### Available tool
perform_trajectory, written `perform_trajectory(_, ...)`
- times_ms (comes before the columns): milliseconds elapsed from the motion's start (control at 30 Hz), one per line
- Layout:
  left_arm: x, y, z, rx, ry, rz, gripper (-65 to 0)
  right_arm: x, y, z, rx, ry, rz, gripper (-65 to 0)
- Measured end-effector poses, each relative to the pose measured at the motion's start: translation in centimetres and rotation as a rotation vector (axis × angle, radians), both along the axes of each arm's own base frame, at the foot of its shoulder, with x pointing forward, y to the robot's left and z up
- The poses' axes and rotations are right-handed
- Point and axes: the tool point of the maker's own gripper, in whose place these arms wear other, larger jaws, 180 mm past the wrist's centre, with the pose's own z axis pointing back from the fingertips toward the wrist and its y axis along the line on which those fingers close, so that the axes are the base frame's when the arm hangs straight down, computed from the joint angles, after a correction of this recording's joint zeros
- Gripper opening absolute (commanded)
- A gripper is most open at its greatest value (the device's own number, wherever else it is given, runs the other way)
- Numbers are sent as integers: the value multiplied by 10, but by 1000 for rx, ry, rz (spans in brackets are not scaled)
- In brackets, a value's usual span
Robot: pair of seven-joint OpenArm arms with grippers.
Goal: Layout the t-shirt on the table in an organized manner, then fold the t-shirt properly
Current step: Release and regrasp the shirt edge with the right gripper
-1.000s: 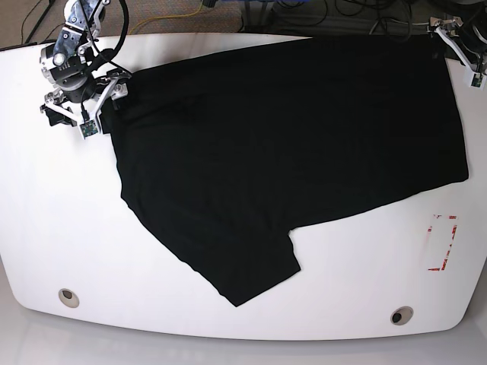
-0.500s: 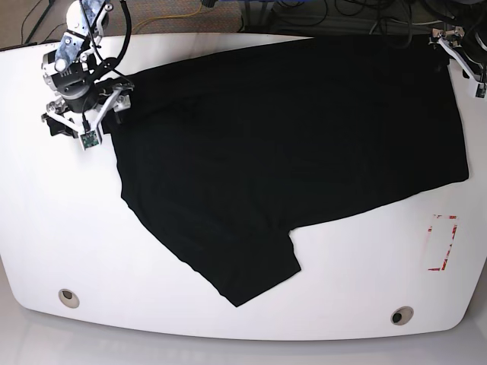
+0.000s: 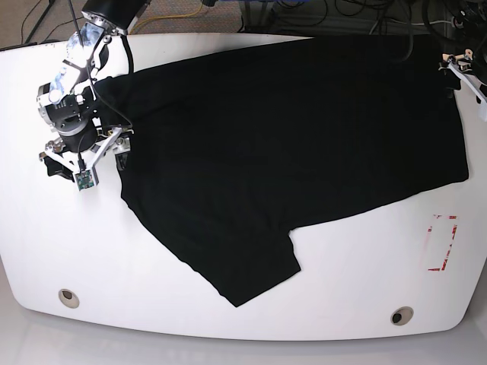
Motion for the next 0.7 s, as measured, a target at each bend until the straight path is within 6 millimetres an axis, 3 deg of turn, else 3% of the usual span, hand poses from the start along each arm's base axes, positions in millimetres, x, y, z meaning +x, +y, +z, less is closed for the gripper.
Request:
perform_trajectory(100,7,12,0,35,5,38,-172,13,2,-6,40,5,-4,-75)
perform_trajectory(233,22,12,-5,23,-2,43,-172,30,5,-20,100,28,-8,-81)
perform_trajectory(433,35,21,-18,27,31,78,-174,54,10,-47,200,88,-14,-160)
perform_trajectory(700,82,9,-26,25,-41,17,-174,96,23,-60,336,60,7,-162)
